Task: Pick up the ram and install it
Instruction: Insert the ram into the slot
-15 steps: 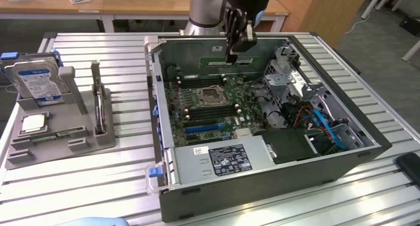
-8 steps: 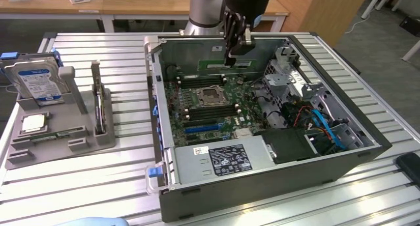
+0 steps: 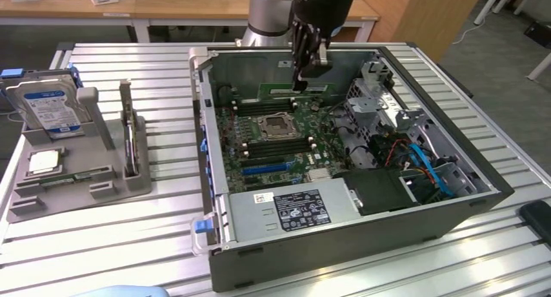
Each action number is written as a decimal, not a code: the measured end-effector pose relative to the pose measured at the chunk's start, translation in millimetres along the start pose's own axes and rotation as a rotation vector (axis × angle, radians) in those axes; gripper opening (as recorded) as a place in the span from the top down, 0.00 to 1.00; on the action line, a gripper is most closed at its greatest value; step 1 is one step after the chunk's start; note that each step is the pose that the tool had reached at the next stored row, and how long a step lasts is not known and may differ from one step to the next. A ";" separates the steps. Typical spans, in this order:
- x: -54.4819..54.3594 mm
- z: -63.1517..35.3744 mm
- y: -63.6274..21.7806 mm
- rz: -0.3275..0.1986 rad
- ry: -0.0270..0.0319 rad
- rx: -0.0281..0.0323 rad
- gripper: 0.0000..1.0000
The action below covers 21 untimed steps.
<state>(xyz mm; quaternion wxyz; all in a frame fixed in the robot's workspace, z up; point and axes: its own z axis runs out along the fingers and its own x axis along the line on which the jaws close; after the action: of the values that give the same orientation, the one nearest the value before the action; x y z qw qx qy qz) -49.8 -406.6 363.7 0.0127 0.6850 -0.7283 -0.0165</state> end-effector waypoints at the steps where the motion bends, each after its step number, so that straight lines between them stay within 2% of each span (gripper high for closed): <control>1: 0.0 1.2 0.0 0.000 0.0000 -0.0007 0.87; 11: -0.1 2.7 -0.2 0.000 0.0005 -0.0007 0.87; 13: 0.0 4.8 -0.2 0.000 0.0024 -0.0006 0.87; 21: -0.1 18.3 -0.8 0.000 0.0035 0.0009 0.87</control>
<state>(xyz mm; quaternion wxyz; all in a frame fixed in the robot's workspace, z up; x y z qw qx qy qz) -49.8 -406.5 345.3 0.0136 0.6850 -0.7283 -0.0150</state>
